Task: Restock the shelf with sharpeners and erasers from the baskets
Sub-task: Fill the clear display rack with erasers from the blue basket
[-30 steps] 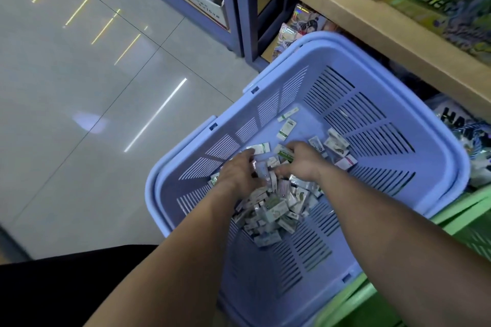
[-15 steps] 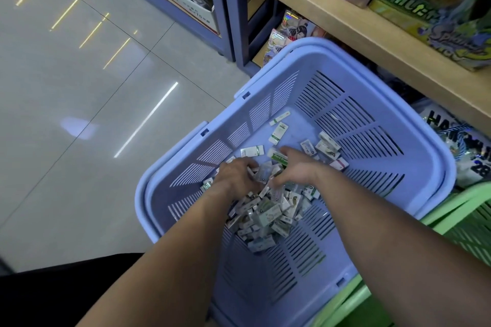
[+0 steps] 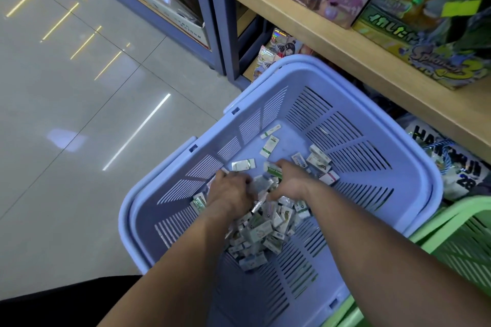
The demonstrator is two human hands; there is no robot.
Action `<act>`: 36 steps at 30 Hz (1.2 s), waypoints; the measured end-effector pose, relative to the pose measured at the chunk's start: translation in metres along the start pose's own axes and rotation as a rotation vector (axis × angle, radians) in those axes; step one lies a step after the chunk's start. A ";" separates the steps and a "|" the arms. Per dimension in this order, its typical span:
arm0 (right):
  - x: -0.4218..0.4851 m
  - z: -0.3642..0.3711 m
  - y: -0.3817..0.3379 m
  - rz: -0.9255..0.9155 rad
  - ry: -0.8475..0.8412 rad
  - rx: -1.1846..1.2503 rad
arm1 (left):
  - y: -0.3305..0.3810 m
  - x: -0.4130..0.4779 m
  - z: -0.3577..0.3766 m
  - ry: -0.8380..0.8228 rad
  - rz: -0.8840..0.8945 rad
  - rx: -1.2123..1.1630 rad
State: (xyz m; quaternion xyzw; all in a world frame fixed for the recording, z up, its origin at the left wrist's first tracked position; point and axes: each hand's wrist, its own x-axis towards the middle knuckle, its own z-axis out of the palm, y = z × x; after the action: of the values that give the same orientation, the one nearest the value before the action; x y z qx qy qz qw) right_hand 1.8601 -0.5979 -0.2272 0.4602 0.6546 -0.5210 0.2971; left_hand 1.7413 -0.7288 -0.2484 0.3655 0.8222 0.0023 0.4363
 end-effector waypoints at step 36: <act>-0.172 -0.020 -0.025 -0.374 0.296 1.108 | 0.071 -0.133 -0.114 -0.171 0.148 -1.170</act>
State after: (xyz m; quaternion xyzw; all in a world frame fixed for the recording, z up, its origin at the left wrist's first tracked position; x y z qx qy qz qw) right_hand 1.9076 -0.6297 -0.0621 0.4911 0.3899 -0.7584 -0.1778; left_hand 1.7489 -0.7206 -0.0597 0.1197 0.6187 0.4560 0.6285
